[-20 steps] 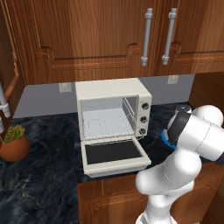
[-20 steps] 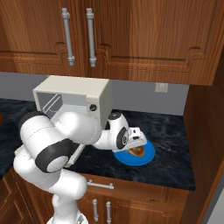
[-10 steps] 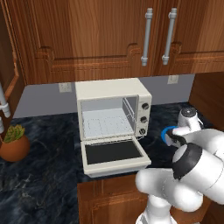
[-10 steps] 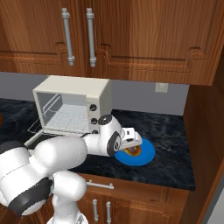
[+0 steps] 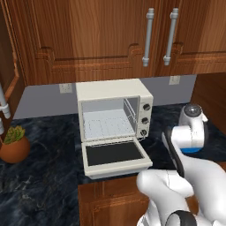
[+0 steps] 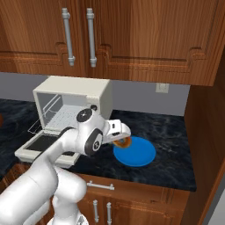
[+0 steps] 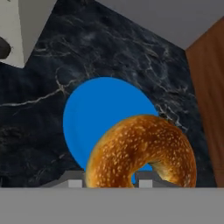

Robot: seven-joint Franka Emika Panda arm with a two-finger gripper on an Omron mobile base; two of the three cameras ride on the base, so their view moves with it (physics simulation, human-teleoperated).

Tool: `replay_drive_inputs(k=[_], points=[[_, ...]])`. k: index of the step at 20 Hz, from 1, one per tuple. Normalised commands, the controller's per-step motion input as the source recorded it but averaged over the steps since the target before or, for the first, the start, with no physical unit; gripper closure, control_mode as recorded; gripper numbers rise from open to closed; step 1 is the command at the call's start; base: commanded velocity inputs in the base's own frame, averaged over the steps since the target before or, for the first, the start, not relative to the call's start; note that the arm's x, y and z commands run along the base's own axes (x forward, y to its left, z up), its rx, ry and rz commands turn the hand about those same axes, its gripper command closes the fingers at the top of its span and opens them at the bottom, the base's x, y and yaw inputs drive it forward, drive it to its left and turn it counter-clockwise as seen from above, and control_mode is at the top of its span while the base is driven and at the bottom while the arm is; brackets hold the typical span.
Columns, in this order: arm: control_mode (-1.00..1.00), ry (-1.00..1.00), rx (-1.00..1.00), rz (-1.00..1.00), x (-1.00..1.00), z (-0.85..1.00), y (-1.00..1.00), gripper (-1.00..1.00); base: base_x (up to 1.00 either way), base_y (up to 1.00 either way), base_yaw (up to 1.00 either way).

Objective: Pick up the bagel from the plate, place it on the toaster oven rack, close the door, and set the timer.

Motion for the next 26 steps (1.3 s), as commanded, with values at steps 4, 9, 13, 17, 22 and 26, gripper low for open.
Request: replay_drive_inputs(k=[4,9,13,17,22,26], points=[[-1.0,0.0,0.0,0.06,-0.17,0.75,0.55,1.0,0.0,0.0,0.0],[-1.0,0.0,0.0,0.1,-0.09,0.65,0.73,1.0,0.0,0.0,0.0],[-1.0,0.0,0.0,0.11,-0.09,0.54,0.8,1.0,0.0,0.0,0.0],[-1.0,0.0,0.0,0.11,-0.21,0.3,0.74,1.0,0.0,0.0,0.0],[-1.0,0.0,0.0,0.11,-0.28,0.07,0.68,1.0,0.0,0.0,0.0],[-1.0,0.0,0.0,0.12,-0.07,0.0,0.65,1.0,0.0,0.0,0.0]])
